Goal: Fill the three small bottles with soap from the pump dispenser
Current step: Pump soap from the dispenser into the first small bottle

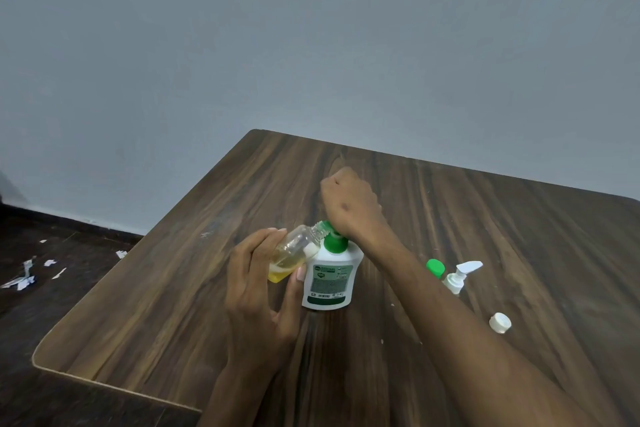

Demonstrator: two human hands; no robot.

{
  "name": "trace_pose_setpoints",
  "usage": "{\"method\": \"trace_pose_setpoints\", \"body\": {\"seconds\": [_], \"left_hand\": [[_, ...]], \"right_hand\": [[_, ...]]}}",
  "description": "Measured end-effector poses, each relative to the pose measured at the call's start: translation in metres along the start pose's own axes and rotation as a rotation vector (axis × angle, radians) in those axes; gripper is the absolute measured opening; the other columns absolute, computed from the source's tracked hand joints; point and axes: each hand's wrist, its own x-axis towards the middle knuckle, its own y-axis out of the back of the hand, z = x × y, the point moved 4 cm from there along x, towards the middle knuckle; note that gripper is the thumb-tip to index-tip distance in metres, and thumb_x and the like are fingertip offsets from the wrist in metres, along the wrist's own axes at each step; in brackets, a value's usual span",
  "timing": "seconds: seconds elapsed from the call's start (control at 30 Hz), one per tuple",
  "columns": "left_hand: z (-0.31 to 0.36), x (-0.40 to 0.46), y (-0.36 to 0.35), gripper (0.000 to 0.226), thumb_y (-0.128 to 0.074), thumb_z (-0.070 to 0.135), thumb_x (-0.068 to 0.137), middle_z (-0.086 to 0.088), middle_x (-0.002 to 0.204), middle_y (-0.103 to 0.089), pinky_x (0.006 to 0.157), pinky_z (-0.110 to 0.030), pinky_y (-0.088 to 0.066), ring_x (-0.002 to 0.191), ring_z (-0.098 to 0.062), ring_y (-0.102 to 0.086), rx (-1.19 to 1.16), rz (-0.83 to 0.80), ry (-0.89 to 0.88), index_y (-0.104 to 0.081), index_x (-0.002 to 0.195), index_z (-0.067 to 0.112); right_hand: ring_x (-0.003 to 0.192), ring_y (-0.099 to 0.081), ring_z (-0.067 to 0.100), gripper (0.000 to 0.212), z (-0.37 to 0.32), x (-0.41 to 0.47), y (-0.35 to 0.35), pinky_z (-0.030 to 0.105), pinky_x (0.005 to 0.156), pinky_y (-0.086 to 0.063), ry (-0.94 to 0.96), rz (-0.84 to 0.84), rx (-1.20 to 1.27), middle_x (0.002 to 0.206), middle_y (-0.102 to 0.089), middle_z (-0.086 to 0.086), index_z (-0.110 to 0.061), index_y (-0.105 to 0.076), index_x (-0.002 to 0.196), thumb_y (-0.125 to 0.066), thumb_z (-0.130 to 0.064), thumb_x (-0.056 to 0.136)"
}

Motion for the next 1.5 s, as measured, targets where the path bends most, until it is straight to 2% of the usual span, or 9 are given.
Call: {"method": "trace_pose_setpoints", "body": {"seconds": [0.1,0.23,0.37,0.5,0.8,1.03,1.17,1.4,1.5], "left_hand": [[0.0007,0.0001,0.0,0.041,-0.071,0.011,0.092,-0.012,0.131,-0.065,0.109,-0.024,-0.043,0.126,-0.023,-0.061,-0.005,0.006,-0.011,-0.068,0.131,-0.002],[0.0,-0.0001,-0.0002,0.042,-0.071,0.011,0.092,-0.013,0.132,-0.065,0.11,-0.023,-0.042,0.127,-0.022,-0.06,0.0,0.0,-0.005,-0.067,0.132,-0.002],[-0.0005,-0.0002,-0.0003,0.04,-0.07,0.013,0.094,-0.012,0.132,-0.065,0.109,-0.021,-0.042,0.127,-0.022,-0.06,-0.005,0.001,-0.002,-0.068,0.132,-0.001],[-0.0008,0.0,-0.0004,0.042,-0.065,0.021,0.097,-0.012,0.133,-0.065,0.11,-0.021,-0.041,0.129,-0.018,-0.059,-0.006,-0.007,-0.004,-0.067,0.133,0.0],[-0.0001,-0.0004,0.0008,0.039,-0.07,0.014,0.095,-0.012,0.131,-0.066,0.109,-0.024,-0.043,0.127,-0.022,-0.061,-0.003,0.011,-0.002,-0.068,0.131,-0.001],[0.0001,-0.0004,0.0003,0.041,-0.071,0.013,0.094,-0.011,0.132,-0.065,0.109,-0.02,-0.042,0.129,-0.018,-0.059,-0.003,0.0,0.006,-0.068,0.132,0.001],[0.0015,0.0005,0.0008,0.04,-0.068,0.018,0.096,-0.012,0.132,-0.065,0.109,-0.018,-0.04,0.128,-0.018,-0.059,-0.008,0.005,-0.001,-0.068,0.132,0.0],[0.0009,0.0004,0.0007,0.04,-0.068,0.017,0.096,-0.011,0.132,-0.065,0.11,-0.02,-0.041,0.128,-0.02,-0.059,-0.001,0.0,0.0,-0.067,0.133,0.001],[0.001,-0.0006,0.0012,0.041,-0.071,0.012,0.093,-0.011,0.131,-0.065,0.109,-0.022,-0.042,0.127,-0.022,-0.06,-0.001,0.005,0.006,-0.068,0.132,0.0]], "right_hand": [[0.071,-0.051,0.01,0.021,-0.0006,-0.0013,0.0041,0.05,0.1,-0.038,0.026,0.005,0.018,0.083,-0.062,-0.003,-0.018,-0.054,0.096,-0.034,-0.023,0.099],[0.066,-0.051,0.012,0.02,0.0003,-0.0005,-0.0004,0.052,0.099,-0.042,0.005,-0.004,-0.006,0.073,-0.058,-0.004,-0.019,-0.05,0.084,-0.035,-0.022,0.096],[0.072,-0.051,0.009,0.02,-0.0026,-0.0001,0.0035,0.05,0.099,-0.038,0.034,0.014,0.014,0.084,-0.061,-0.005,-0.018,-0.053,0.098,-0.033,-0.024,0.099],[0.067,-0.049,0.01,0.02,-0.0001,-0.0026,0.0026,0.054,0.101,-0.042,0.012,0.002,0.007,0.075,-0.057,-0.004,-0.02,-0.046,0.081,-0.035,-0.021,0.097],[0.072,-0.047,0.008,0.021,-0.0017,-0.0021,0.0044,0.053,0.103,-0.038,0.007,0.0,-0.009,0.086,-0.059,-0.003,-0.017,-0.053,0.099,-0.034,-0.024,0.1],[0.072,-0.046,0.008,0.02,-0.001,-0.0034,0.0068,0.054,0.104,-0.039,0.003,0.004,-0.036,0.083,-0.057,-0.004,-0.018,-0.052,0.097,-0.033,-0.025,0.101],[0.067,-0.05,0.012,0.023,-0.0011,-0.0036,0.0036,0.054,0.101,-0.042,-0.013,0.0,-0.02,0.076,-0.06,-0.002,-0.021,-0.047,0.078,-0.035,-0.023,0.097],[0.064,-0.048,0.014,0.027,-0.0026,-0.0053,0.0057,0.051,0.1,-0.041,-0.017,-0.003,-0.012,0.071,-0.056,-0.001,-0.021,-0.043,0.071,-0.037,-0.02,0.097],[0.065,-0.045,0.011,0.022,-0.0039,-0.0075,0.008,0.046,0.094,-0.038,-0.004,-0.001,0.003,0.077,-0.058,0.001,-0.02,-0.046,0.079,-0.036,-0.02,0.099]]}}
